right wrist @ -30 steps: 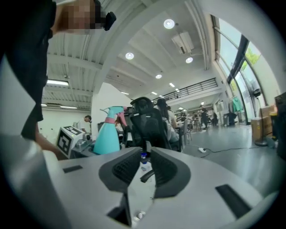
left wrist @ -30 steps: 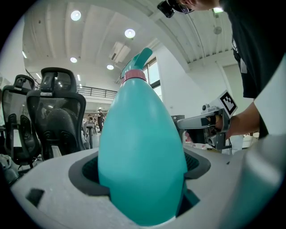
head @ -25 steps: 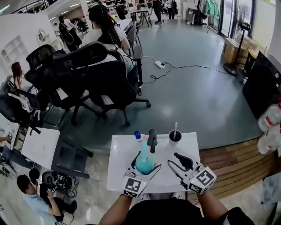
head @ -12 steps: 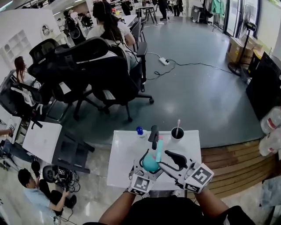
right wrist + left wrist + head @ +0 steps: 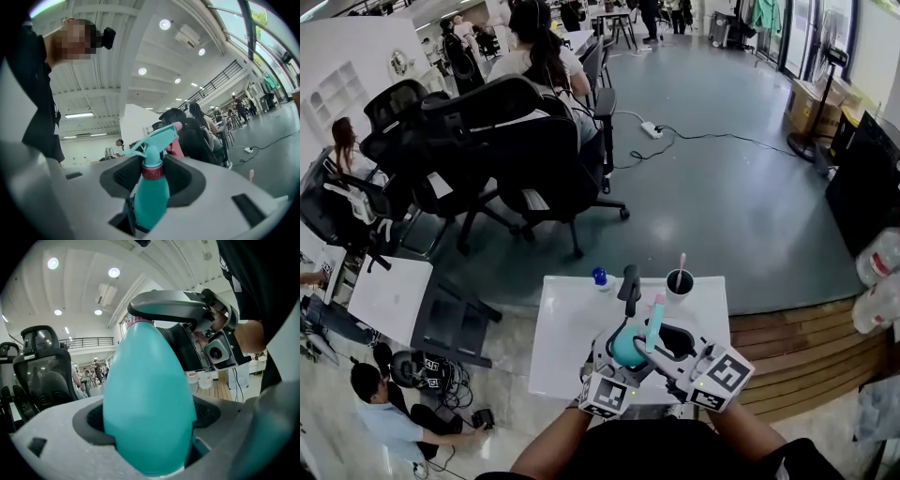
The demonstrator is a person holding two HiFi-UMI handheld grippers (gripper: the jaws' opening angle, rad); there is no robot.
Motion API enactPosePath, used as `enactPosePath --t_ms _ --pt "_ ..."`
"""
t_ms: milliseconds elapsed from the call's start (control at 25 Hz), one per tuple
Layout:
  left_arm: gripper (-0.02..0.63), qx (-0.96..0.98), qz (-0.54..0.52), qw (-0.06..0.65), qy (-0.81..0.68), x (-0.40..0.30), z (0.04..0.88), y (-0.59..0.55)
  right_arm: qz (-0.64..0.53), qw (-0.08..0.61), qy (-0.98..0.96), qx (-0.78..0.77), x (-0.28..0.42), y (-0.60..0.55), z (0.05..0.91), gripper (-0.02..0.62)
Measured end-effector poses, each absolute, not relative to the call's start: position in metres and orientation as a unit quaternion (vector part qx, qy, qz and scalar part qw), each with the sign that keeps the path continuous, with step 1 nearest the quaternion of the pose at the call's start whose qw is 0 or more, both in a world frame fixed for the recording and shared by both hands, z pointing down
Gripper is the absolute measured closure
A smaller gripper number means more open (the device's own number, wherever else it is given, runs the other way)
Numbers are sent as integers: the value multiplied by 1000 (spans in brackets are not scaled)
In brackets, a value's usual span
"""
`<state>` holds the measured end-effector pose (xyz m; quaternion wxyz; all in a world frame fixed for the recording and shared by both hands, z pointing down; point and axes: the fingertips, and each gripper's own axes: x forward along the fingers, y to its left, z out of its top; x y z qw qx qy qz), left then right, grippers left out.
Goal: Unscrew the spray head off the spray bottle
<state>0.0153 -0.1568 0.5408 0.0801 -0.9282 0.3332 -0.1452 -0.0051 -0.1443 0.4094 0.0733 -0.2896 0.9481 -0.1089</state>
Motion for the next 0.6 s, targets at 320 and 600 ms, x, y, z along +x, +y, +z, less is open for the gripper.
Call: enactPosePath --t_ms 320,600 --pt "135 -939 -150 76 299 21 532 -146 -85 80 953 -280 2 -137 400 453" --pt "135 -975 -115 55 185 35 508 -117 -26 76 978 -192 -3 -114 381 457"
